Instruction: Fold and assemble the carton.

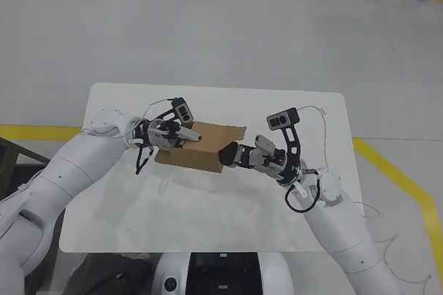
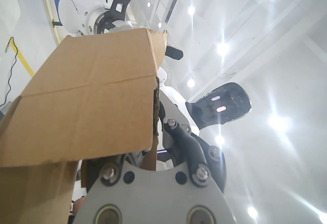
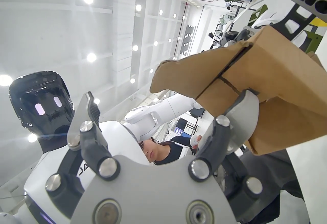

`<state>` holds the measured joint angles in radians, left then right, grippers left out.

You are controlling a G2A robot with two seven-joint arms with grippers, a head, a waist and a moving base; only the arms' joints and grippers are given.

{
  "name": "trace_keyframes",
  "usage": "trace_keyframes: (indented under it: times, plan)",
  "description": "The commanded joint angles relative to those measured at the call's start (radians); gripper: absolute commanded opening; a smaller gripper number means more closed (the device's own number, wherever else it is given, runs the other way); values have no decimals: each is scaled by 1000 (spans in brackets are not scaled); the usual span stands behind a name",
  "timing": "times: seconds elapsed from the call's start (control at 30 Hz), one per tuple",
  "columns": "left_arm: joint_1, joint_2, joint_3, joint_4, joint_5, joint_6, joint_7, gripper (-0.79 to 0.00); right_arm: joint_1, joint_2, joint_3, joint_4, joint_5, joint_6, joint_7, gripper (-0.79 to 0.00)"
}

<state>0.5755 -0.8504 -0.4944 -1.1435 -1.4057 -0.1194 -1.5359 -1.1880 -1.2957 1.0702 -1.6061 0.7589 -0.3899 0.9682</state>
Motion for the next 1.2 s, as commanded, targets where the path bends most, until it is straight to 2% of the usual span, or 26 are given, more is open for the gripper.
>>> trace_keyframes:
  times: [0.0,0.27,0.53,0.8,1.17]
  plan:
    - [1,0,0,-5,3,2,0,-785,8,-2,-8,8,3,1,1,0]
    - [6,6,-5,-21,7,3,0,-785,37,-9,-18,40,16,1,21,0]
    - [8,11,-6,-14,4,29,0,-785,-15,19,126,-12,-47,-42,52,0]
    - [9,17,8,-19,10,69,0,-785,-4,40,231,-35,-330,-147,-25,0]
    - [-2,28,56,-28,30,97,0,-785,84,42,193,-8,-698,-170,-124,0]
